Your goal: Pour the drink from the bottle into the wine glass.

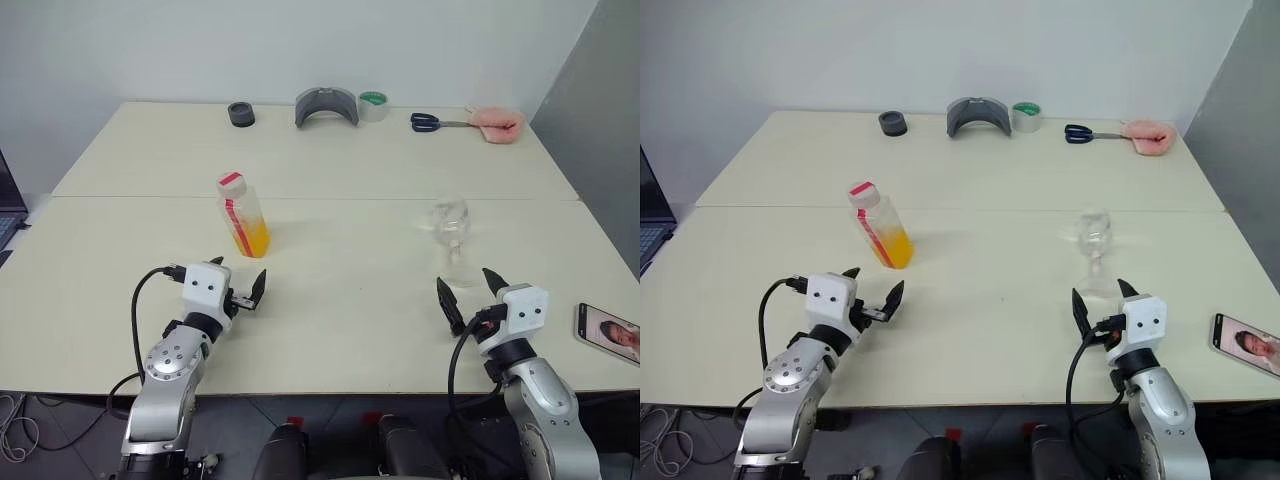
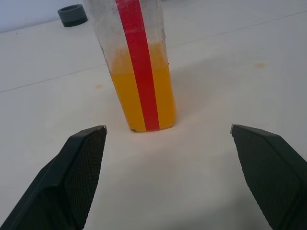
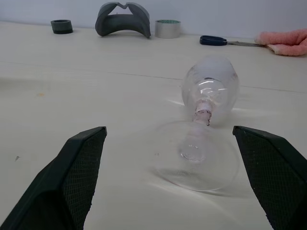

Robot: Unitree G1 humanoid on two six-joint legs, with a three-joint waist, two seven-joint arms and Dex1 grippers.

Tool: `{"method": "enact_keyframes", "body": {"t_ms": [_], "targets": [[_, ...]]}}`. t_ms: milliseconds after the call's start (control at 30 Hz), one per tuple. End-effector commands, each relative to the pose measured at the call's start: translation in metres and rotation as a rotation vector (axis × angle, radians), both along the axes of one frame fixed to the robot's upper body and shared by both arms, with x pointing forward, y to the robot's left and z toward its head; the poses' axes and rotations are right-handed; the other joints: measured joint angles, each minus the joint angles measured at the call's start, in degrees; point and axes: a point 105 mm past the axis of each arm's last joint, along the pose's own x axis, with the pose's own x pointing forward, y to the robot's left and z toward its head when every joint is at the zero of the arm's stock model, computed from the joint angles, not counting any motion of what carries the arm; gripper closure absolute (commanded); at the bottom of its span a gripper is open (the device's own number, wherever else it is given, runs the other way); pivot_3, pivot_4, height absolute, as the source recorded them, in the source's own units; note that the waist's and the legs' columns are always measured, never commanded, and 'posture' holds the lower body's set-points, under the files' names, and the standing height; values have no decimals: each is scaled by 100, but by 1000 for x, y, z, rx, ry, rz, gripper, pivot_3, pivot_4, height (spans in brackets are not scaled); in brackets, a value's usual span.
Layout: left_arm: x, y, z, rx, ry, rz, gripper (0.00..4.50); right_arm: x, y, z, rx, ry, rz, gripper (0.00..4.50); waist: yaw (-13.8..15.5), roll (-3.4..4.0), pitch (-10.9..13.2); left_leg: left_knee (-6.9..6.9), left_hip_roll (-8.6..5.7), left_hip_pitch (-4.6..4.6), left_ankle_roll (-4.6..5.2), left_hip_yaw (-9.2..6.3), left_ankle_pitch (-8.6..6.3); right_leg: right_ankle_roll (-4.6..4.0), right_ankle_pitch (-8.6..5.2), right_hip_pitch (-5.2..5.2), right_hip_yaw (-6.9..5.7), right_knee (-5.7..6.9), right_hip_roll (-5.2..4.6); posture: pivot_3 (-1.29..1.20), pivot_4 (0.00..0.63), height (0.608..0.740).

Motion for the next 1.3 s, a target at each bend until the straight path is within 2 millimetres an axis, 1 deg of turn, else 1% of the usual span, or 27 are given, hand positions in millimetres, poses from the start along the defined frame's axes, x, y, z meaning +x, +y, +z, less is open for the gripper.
{"method": "enact_keyframes", "body": {"t_ms": [33,200,300,400,533,700,933,1067,1300], "targets": [[-1,1,21,-17,-72,2,44,-1,1,12,-16,-46,29,0,0,0,0,0,0,0,0,0,0,0,0,0,0,0,0,0,150,740],[2,3,21,-18,-62,32,44,-1,7,21,-43,-60,123,0,0,0,0,0,-1,0,0,-1,0,0,0,0,-1,0,0,0,150,740],[4,2,22,-24,-56,26,44,-2,15,28,-64,-64,212,0,0,0,0,1,-1,0,0,-1,0,0,0,1,-1,0,0,0,150,740],[5,0,25,-28,-55,10,44,-9,26,32,-81,-45,330,0,0,0,0,1,-1,-1,0,-2,0,0,0,1,-3,0,1,0,150,740],[7,2,30,-21,-64,17,44,-19,40,40,-100,-21,473,0,0,-1,0,2,-2,-2,0,-4,0,0,0,1,-4,0,0,0,150,740],[13,2,40,-35,-80,25,44,-14,44,49,-113,-24,543,0,-1,-2,1,4,-2,-1,0,-3,0,1,1,2,-5,0,2,0,150,740],[20,6,49,-92,-85,47,44,-18,45,42,-135,30,679,0,5,-4,1,5,-6,-4,0,-5,0,-3,3,2,-6,-1,0,0,150,740],[25,5,56,-104,-90,41,44,-24,47,40,-141,65,764,0,5,-5,2,6,-5,-4,0,-7,0,-3,3,3,-7,0,1,0,150,740],[33,1,63,-117,-85,8,44,-27,57,44,-144,61,821,0,5,-6,3,7,-5,-4,0,-7,0,-3,3,3,-8,0,1,0,150,740]]}}
